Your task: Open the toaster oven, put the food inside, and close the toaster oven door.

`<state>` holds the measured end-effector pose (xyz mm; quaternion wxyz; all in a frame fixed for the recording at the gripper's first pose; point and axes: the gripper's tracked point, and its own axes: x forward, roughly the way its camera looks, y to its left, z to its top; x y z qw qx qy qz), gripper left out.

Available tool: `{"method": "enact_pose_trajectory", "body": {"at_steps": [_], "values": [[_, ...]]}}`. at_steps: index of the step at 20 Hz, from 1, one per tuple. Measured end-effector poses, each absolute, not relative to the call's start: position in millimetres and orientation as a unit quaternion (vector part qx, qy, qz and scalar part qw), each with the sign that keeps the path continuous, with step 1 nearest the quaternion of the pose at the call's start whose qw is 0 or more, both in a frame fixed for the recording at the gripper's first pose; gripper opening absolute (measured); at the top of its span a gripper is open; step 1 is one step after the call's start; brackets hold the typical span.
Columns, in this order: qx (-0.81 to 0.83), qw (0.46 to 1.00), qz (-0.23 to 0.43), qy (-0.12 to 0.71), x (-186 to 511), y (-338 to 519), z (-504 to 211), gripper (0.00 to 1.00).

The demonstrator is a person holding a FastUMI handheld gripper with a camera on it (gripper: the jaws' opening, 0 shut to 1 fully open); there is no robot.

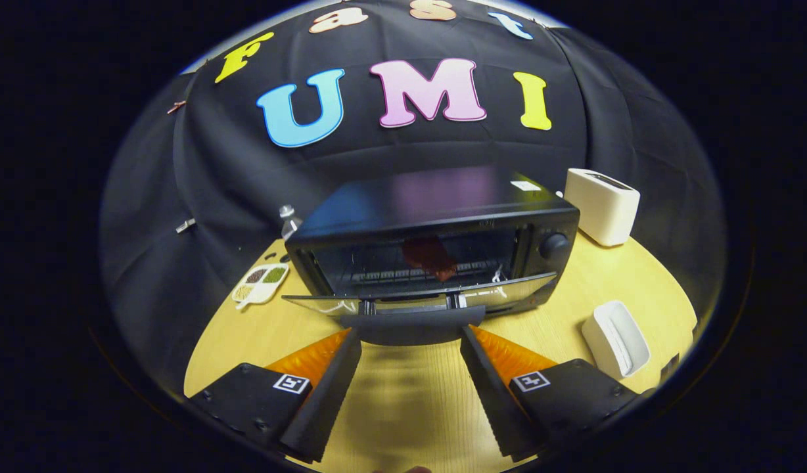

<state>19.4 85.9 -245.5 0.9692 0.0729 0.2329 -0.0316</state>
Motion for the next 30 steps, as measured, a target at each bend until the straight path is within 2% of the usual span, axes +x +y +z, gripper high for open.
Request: {"method": "enact_pose_trajectory", "body": {"at_steps": [6,19,30], "values": [[0.079,0.976,-0.042,0.197,38,67,-212,0.99],[-0.001,0.987,-0.045,0.156,6,-8,-134,0.99],[0.002,0.992,-0.058,0.113,-13,-64,-60,0.99]]}}
